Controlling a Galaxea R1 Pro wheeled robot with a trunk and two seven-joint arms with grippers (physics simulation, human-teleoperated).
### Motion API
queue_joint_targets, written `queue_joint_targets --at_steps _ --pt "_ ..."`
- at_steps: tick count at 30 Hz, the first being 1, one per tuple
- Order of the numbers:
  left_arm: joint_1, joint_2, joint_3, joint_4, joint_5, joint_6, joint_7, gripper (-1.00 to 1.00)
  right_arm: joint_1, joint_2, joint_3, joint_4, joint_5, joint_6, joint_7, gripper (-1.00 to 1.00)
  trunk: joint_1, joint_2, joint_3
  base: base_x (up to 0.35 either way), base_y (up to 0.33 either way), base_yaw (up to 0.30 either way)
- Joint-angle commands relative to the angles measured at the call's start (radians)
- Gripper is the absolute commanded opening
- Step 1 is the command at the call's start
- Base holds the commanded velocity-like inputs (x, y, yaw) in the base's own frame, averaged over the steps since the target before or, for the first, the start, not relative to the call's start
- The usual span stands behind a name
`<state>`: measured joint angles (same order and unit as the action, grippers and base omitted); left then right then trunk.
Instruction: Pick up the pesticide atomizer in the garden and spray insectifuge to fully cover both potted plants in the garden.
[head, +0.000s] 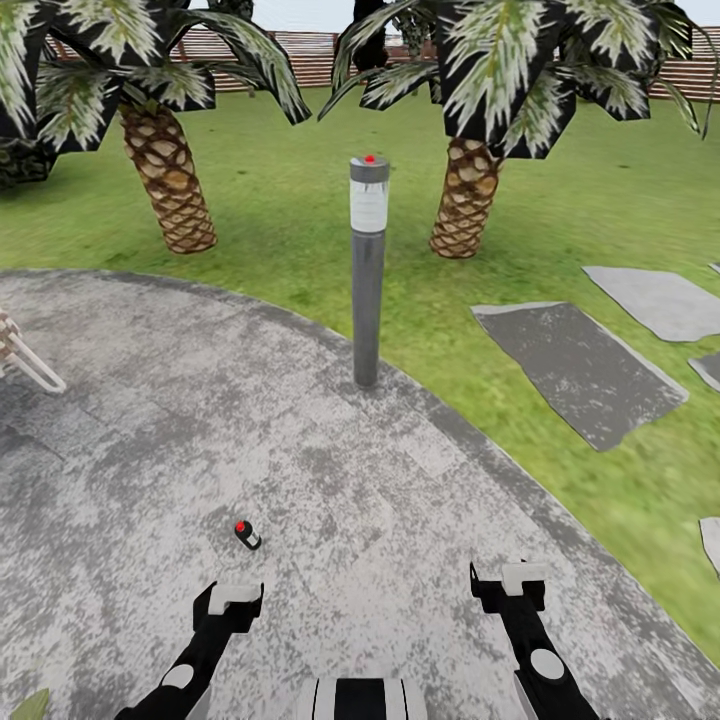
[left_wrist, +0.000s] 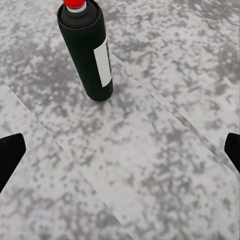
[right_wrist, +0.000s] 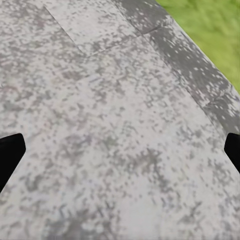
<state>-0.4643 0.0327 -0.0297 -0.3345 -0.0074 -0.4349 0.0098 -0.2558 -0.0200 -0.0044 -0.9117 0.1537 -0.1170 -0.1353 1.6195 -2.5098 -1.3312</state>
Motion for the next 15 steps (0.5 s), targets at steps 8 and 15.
queue_joint_targets --at_steps 8,15 --pt "0.0 0.001 0.001 -0.001 0.0 -0.005 0.002 1.0 0.0 0.0 0.0 0.0 0.01 -0.002 -0.004 1.0 0.0 0.0 -0.001 0.136 0.0 0.0" --pt "0.0 0.001 0.003 -0.001 0.001 -0.005 0.002 1.0 0.0 0.001 0.0 0.0 0.01 -0.002 -0.004 1.0 0.0 0.0 -0.001 0.108 0.008 0.0"
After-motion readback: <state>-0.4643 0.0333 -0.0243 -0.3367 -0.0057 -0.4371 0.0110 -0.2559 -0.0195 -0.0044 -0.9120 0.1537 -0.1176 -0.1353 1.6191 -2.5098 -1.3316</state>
